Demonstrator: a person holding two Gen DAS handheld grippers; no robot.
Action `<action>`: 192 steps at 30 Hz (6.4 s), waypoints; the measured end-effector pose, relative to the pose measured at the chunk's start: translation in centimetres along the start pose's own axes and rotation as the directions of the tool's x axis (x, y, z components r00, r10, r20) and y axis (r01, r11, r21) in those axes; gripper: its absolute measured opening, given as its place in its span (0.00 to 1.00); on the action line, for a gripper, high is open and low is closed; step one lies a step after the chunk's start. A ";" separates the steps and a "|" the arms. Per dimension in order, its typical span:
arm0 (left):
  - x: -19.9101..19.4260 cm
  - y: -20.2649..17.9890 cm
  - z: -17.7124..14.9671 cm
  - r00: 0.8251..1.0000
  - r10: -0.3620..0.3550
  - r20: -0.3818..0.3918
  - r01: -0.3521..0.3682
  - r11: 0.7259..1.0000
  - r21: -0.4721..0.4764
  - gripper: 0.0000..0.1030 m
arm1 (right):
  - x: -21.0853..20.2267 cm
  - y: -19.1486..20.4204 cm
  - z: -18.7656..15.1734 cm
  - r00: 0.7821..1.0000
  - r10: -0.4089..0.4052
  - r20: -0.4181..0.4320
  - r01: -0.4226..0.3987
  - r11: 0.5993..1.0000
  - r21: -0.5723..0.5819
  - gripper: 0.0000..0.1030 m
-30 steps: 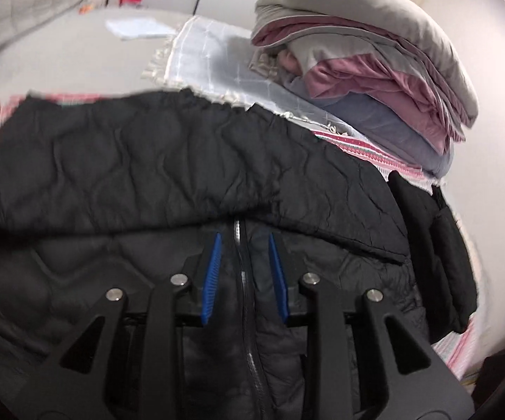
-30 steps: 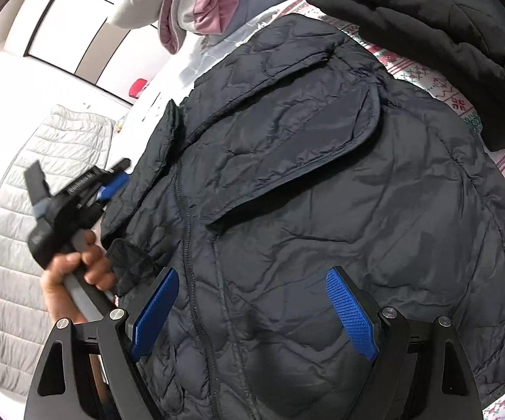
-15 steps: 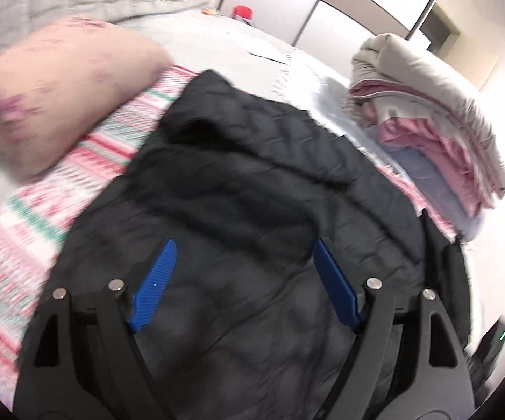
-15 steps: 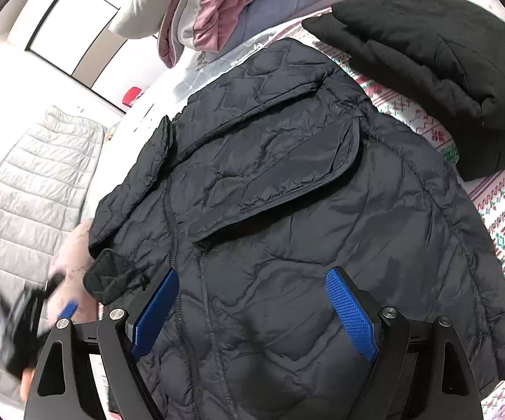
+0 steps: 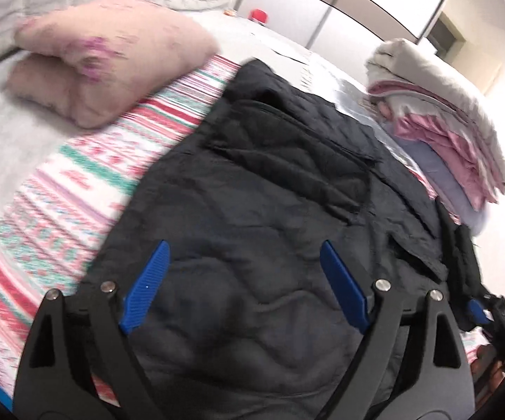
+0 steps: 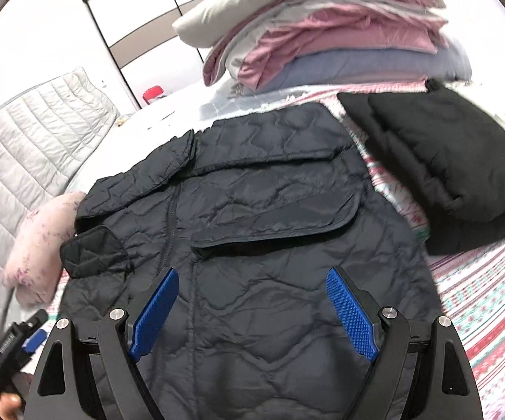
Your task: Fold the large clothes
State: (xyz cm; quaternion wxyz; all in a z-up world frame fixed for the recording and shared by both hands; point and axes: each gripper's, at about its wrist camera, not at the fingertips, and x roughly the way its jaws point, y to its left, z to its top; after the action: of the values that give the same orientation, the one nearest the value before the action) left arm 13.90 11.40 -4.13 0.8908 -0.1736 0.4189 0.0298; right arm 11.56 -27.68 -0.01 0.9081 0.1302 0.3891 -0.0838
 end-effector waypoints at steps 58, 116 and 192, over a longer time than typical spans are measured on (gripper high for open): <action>-1.5 8.6 -5.6 0.984 -0.003 -0.181 -0.009 0.998 -0.063 0.17 | -2.1 -17.1 -8.4 0.936 0.091 -0.340 0.047 0.924 0.379 0.26; -18.4 7.3 -1.2 0.967 -0.152 0.205 0.178 0.977 -0.116 0.03 | -17.9 -16.5 -8.3 0.852 0.452 0.266 -0.524 0.722 0.451 0.05; -0.9 -8.3 -2.1 0.995 -0.085 -0.045 0.095 0.948 0.303 0.78 | -0.3 -8.5 -3.4 0.987 0.043 -0.157 -0.011 0.979 0.202 0.72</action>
State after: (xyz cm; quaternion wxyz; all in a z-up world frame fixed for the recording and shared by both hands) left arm 13.42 3.03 -2.28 0.9007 -0.0532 0.4240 -0.0787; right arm 6.84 -34.69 -3.50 0.8571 0.2326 0.4488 -0.0994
